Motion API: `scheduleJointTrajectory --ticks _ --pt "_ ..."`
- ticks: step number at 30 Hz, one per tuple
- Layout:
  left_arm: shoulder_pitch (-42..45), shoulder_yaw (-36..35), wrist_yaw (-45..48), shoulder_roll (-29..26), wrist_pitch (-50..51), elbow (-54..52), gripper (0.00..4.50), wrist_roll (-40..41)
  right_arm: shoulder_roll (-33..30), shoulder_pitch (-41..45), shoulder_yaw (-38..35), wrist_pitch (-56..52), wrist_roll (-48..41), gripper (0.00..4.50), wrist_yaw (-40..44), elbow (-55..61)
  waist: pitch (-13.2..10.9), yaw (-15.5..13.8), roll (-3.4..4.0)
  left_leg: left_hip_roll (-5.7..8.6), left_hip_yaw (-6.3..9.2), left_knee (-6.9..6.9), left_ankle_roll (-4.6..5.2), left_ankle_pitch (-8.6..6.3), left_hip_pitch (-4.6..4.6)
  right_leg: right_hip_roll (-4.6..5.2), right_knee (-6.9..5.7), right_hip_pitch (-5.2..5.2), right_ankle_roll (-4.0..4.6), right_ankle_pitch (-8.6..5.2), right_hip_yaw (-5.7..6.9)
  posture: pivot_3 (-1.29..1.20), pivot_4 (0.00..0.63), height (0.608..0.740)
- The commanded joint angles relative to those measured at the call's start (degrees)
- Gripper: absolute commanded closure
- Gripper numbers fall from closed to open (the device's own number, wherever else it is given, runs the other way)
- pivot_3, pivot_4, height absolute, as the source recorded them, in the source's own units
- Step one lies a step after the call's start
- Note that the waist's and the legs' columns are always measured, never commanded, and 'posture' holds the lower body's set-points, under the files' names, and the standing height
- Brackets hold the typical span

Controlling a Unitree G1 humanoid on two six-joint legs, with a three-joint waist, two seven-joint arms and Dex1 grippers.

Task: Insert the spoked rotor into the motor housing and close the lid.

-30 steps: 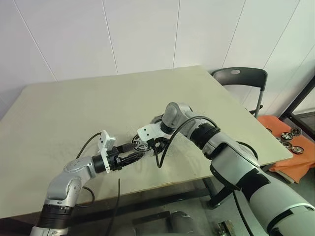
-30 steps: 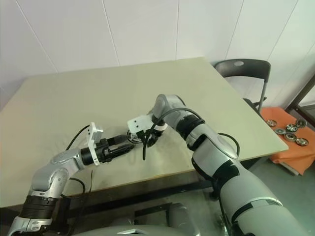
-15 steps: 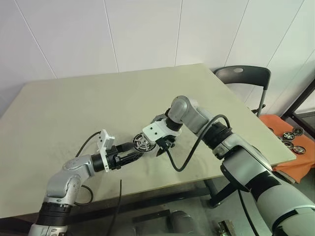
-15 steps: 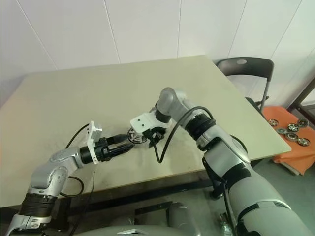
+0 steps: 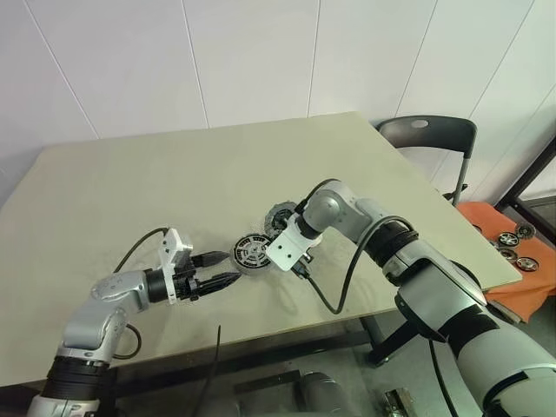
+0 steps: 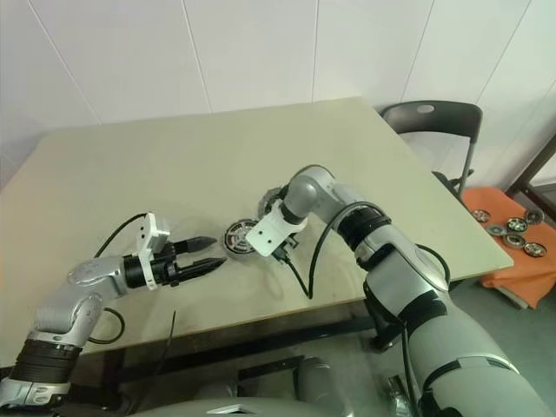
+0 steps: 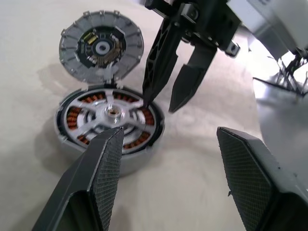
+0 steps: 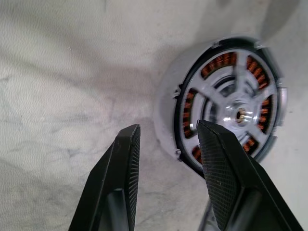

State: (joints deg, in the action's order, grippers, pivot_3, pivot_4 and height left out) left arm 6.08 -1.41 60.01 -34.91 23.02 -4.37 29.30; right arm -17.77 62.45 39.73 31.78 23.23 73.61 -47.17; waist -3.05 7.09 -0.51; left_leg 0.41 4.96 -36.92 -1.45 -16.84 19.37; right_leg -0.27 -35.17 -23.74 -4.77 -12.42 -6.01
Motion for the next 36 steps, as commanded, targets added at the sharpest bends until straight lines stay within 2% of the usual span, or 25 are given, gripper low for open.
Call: scheduleJointTrajectory --ticks 1,19,22,24,32,36 --pt "-0.3 -1.7 2.5 -2.5 -0.8 -0.8 1.21 0.3 0.9 1.4 -0.8 1.2 0.2 2.54 -0.6 -0.7 0.0 0.0 0.01 0.0 0.0 0.0 0.0 0.0 -0.01 0.0 0.0 0.0 0.0 0.0 0.0 0.0 0.0 0.74" --pt "-1.7 -1.6 1.6 -3.1 0.6 -3.4 1.21 0.8 4.1 2.4 -0.5 1.4 2.6 2.54 -2.6 -5.3 0.0 0.0 0.01 -0.01 0.02 -0.02 0.0 0.0 -0.05 0.01 -0.05 0.03 0.19 0.12 0.0 0.0 0.0 0.74" --pt "-2.0 -1.6 1.4 -3.0 0.7 -3.7 1.21 1.0 4.3 2.6 -0.5 1.6 3.0 3.16 -2.7 -7.0 0.0 0.0 0.0 -0.02 0.02 -0.02 0.0 0.0 -0.09 0.0 -0.06 0.07 0.19 0.12 0.01 0.0 0.0 0.74" --pt "-2.4 -1.7 1.1 -2.8 0.8 -4.2 1.21 1.2 4.3 2.8 -0.3 1.7 3.9 3.74 -4.0 -7.7 0.0 0.2 -0.05 -0.02 0.02 -0.02 0.0 0.0 -0.18 0.0 -0.06 0.16 0.18 0.11 0.01 0.0 0.0 0.74" --pt "-2.4 -1.5 0.4 -2.3 1.1 -4.4 1.21 1.5 4.6 3.1 -0.8 1.3 3.4 3.74 -2.6 -6.5 0.0 0.2 -0.02 -0.05 -0.01 0.0 0.0 0.0 -0.81 -0.05 -0.1 0.66 0.05 0.0 -0.02 0.0 0.0 0.74" --pt "-1.7 -1.3 0.3 -1.9 0.9 -3.6 1.21 1.2 4.1 3.1 -1.5 -2.8 1.4 3.74 3.3 -3.5 0.0 0.1 -0.01 -0.04 -0.02 0.04 0.0 0.0 -0.77 -0.05 -0.07 0.63 0.05 0.0 -0.02 0.0 0.0 0.74"
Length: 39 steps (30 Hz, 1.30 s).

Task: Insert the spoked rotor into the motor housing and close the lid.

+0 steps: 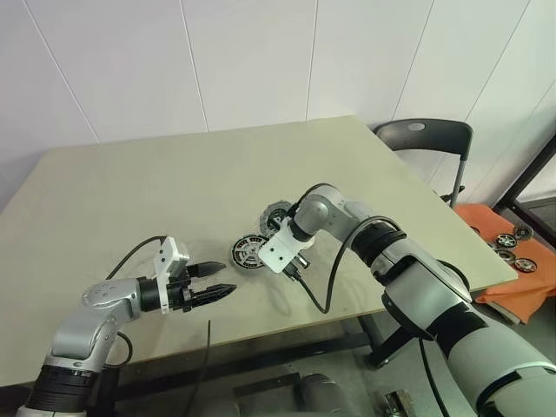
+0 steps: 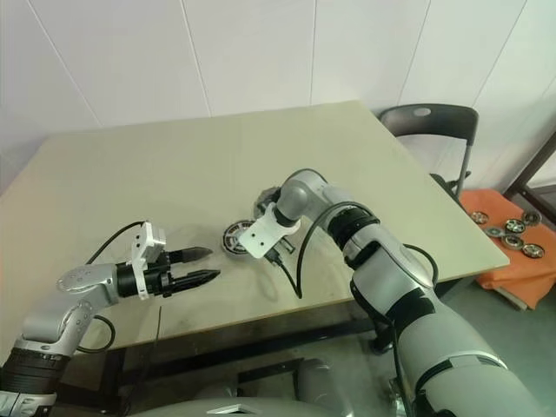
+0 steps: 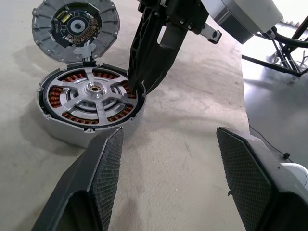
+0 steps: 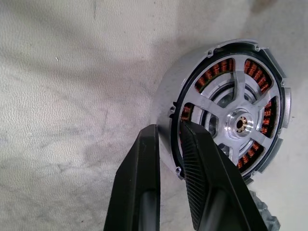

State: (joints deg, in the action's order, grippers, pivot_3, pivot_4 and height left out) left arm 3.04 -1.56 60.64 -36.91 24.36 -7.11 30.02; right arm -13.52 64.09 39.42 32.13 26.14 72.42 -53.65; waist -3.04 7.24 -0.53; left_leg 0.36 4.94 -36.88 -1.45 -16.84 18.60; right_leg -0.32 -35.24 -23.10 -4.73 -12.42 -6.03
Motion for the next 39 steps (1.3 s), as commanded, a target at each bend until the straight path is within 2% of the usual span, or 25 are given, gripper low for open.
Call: scheduleJointTrajectory --ticks 1,9,15,25,33,39 --pt "1.5 -1.1 -0.4 0.3 -0.5 -0.7 1.21 0.5 -0.6 1.3 -1.3 -4.7 -2.2 3.74 6.6 3.9 0.0 -0.1 0.01 0.0 0.0 0.03 0.0 0.0 0.01 0.0 0.01 -0.02 0.0 0.0 0.0 0.0 0.0 0.74" --pt "3.6 0.2 -0.1 2.1 -1.2 1.7 1.21 -0.3 -7.4 1.1 -0.6 -9.2 -1.5 3.74 15.5 8.0 0.0 -1.8 0.05 0.04 0.05 -0.01 0.0 0.0 0.55 0.1 0.12 -0.37 -0.04 0.0 0.07 0.0 0.0 0.74" --pt "6.4 1.3 1.1 3.2 -1.7 4.6 1.21 -1.2 -11.7 -1.2 -0.7 -10.1 -1.7 3.74 17.8 12.0 0.0 -1.9 0.05 0.12 0.05 -0.16 0.0 0.0 0.71 0.15 0.12 -0.43 -0.05 -0.01 0.09 0.0 0.0 0.74" --pt "9.4 2.5 2.6 3.8 -2.0 7.4 1.21 -2.2 -14.5 -4.9 -1.1 -16.8 -4.5 3.74 20.1 22.5 0.0 -1.8 0.05 0.1 0.06 -0.13 0.0 0.0 0.67 0.1 0.08 -0.43 -0.05 -0.01 0.08 0.0 0.0 0.74" --pt "9.1 2.3 2.4 3.9 -2.0 7.4 1.21 -2.1 -13.1 -5.3 -1.1 -18.0 -5.1 3.74 19.2 24.0 0.0 -1.8 0.04 0.11 0.06 -0.15 0.0 0.0 0.67 0.12 0.09 -0.42 -0.05 -0.01 0.08 0.0 0.0 0.74" --pt "8.0 1.7 2.0 3.9 -2.0 6.6 1.21 -1.8 -10.0 -2.9 -1.0 -13.2 -3.4 3.74 12.8 18.0 0.0 -1.4 0.01 0.08 0.04 -0.14 0.0 0.0 0.62 0.1 0.06 -0.41 -0.05 -0.01 0.08 0.0 0.0 0.74"
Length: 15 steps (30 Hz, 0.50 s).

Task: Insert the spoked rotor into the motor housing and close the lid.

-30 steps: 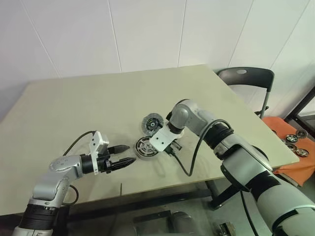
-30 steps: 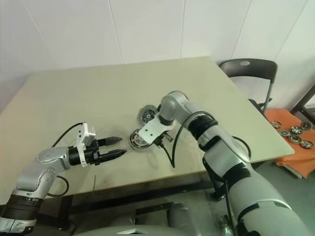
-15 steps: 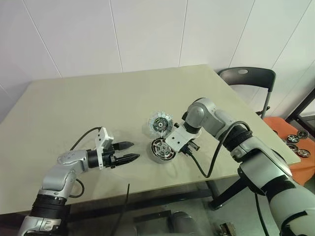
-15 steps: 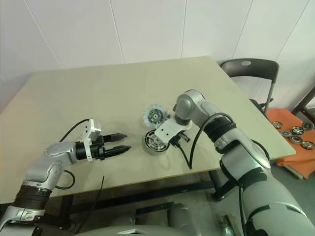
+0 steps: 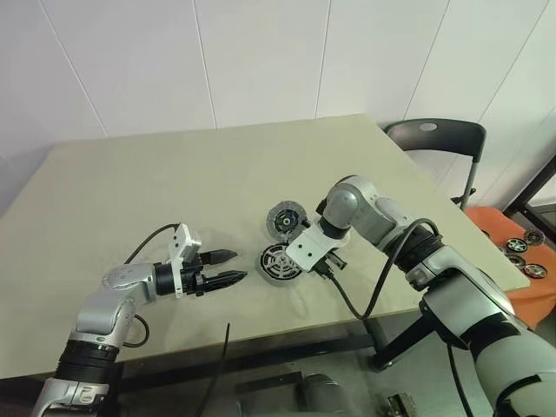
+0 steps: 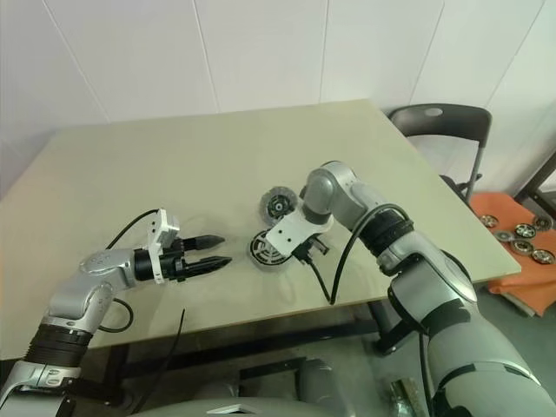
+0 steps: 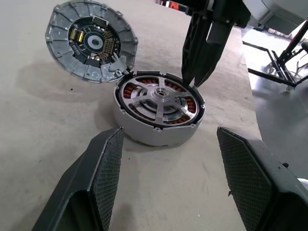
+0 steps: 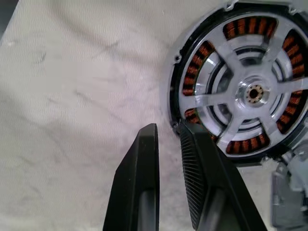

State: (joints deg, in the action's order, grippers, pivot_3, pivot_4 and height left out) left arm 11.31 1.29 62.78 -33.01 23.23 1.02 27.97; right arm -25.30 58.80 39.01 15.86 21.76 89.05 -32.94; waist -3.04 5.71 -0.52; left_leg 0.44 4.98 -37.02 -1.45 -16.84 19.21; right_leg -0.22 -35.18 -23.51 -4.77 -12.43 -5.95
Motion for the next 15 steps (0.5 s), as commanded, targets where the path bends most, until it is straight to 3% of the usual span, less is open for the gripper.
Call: scheduleJointTrajectory --ticks 1,15 --pt "-0.6 -1.2 -0.3 0.0 -0.9 -1.7 1.21 0.3 2.1 3.0 -0.4 4.5 1.7 3.74 -5.4 -4.2 0.0 0.2 0.0 0.0 -0.01 0.0 0.0 0.0 -0.03 0.0 -0.02 0.0 0.0 0.0 -0.01 0.0 0.0 0.74" --pt "-0.4 -1.4 -0.6 0.1 -1.4 -0.9 1.21 0.3 4.4 4.3 -0.4 10.4 4.3 3.74 -9.1 -10.9 0.0 0.6 -0.02 -0.06 -0.08 0.03 0.0 0.0 -0.62 -0.1 -0.08 0.44 0.05 0.02 -0.09 0.0 0.0 0.74"
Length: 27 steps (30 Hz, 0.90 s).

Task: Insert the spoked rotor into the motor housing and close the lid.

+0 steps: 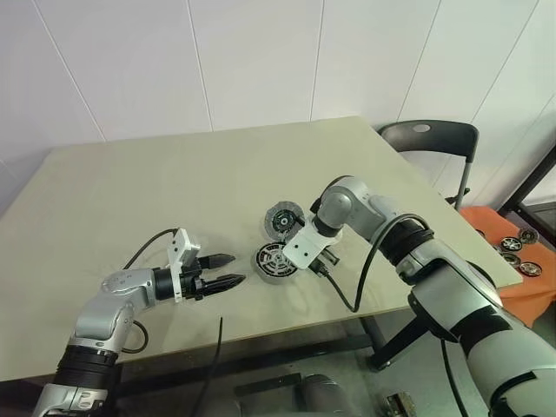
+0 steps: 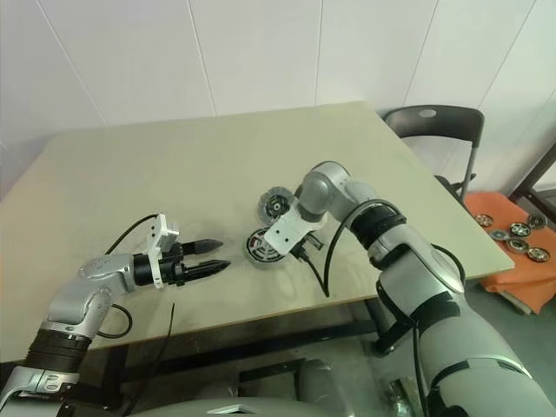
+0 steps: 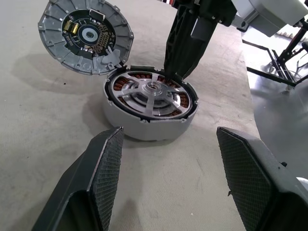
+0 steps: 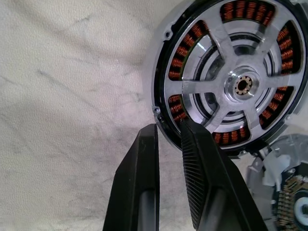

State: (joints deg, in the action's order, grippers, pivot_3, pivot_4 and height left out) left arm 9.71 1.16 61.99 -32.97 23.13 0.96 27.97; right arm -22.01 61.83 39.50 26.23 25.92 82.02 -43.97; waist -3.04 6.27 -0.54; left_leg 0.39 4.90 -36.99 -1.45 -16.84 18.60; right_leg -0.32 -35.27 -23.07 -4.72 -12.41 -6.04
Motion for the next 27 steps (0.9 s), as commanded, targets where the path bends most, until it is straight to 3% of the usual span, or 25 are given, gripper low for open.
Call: scheduleJointTrajectory --ticks 1,5,17,27 --pt "1.3 -1.3 0.2 0.1 -1.4 -0.7 1.21 0.2 1.3 1.0 -1.0 0.0 -0.4 3.74 -1.6 0.6 0.0 0.2 -0.01 -0.01 0.0 0.01 0.0 0.0 -0.03 0.0 -0.01 0.01 0.0 0.0 0.0 0.0 0.0 0.74" --pt "1.4 -1.1 0.2 0.3 -1.5 -0.6 1.21 0.2 1.9 0.0 -1.5 -1.2 -2.4 4.38 0.5 2.7 0.0 0.9 0.0 -0.03 0.0 0.01 0.0 0.0 -0.06 -0.01 -0.06 0.02 0.0 0.0 0.0 0.0 0.0 0.74" --pt "1.1 -1.0 -0.2 1.0 -1.8 -0.7 1.21 -0.1 2.8 0.4 -1.7 -3.2 -2.8 4.4 0.0 4.1 0.0 0.9 -0.01 -0.03 0.0 0.07 0.0 0.0 -0.03 -0.01 -0.03 -0.01 0.0 0.0 0.0 0.0 0.0 0.74" --pt "2.0 -0.4 0.0 1.9 -2.6 0.8 1.21 -0.5 -1.2 0.1 -0.9 -10.8 -5.1 4.4 10.3 8.5 0.0 0.2 0.01 -0.02 0.07 0.08 0.0 0.0 0.49 0.04 0.07 -0.38 -0.04 0.01 0.07 0.0 0.0 0.74"
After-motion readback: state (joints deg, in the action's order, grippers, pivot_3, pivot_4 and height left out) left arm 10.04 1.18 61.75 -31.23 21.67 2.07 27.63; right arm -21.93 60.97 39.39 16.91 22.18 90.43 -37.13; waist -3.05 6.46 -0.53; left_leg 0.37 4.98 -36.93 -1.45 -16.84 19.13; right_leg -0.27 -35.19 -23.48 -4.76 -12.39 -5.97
